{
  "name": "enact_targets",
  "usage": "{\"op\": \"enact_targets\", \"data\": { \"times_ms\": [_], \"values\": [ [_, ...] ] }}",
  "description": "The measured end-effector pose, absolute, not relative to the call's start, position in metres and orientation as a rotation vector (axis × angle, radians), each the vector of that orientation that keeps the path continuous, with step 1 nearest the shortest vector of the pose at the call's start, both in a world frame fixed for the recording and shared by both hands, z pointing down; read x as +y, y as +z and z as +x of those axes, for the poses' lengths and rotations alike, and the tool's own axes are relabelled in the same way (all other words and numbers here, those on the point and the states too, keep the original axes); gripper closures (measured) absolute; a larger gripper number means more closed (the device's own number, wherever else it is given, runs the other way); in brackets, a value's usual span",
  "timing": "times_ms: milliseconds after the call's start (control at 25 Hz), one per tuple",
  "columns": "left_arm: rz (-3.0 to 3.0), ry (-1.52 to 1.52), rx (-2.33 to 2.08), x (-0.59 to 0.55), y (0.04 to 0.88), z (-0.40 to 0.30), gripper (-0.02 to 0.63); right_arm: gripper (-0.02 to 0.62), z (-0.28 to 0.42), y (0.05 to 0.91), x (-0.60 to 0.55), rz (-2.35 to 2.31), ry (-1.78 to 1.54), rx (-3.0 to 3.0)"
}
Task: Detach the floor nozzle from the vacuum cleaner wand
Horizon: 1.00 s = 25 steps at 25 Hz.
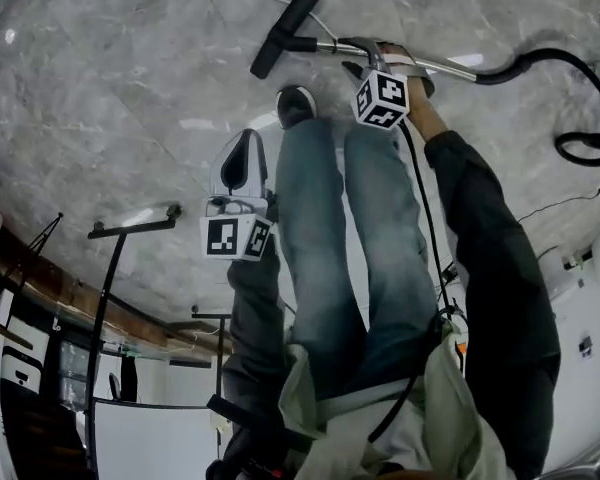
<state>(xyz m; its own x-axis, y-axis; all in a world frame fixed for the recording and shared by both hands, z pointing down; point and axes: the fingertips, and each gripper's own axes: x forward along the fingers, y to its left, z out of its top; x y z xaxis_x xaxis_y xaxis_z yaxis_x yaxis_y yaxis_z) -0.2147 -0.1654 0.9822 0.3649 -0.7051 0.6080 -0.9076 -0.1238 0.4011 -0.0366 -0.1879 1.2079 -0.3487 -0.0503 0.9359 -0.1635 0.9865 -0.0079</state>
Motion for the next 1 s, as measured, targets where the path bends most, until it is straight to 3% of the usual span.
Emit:
{"op": "enact_targets", "data": {
  "times_ms": [120,240,400,640,760,880,1000],
  "values": [
    [1.846,0.348,-1.411,-0.149,1.003,-0.225,0.601,0.397,-0.038,1.265,-0.180,0.118,0.127,-1.863],
    [1.836,0.350,-1.398,-0.136,1.019,-0.225,0.601,0.353,-0.040,1.297,-0.179,0.128,0.065,-1.850],
    [1.824,0.338,-1.383,-0.127,1.033,-0.226,0.601,0.374,-0.037,1.330,-0.179,0.117,-0.026,-1.767],
    [1.748,0.246,-1.315,-0.135,1.028,-0.205,0.593,0.385,-0.043,1.273,-0.174,0.102,0.121,-1.820],
    [1.698,0.157,-1.217,-0.140,1.012,-0.167,0.529,0.385,-0.047,1.203,-0.167,0.085,0.201,-1.808],
    [1.624,0.018,-1.114,-0.155,0.980,-0.121,0.365,0.387,-0.039,1.116,-0.158,0.113,0.268,-1.786],
    [1.666,-0.093,-1.096,-0.189,0.927,-0.092,0.305,0.387,-0.022,1.034,-0.157,0.172,0.323,-1.755]
  ]
}}
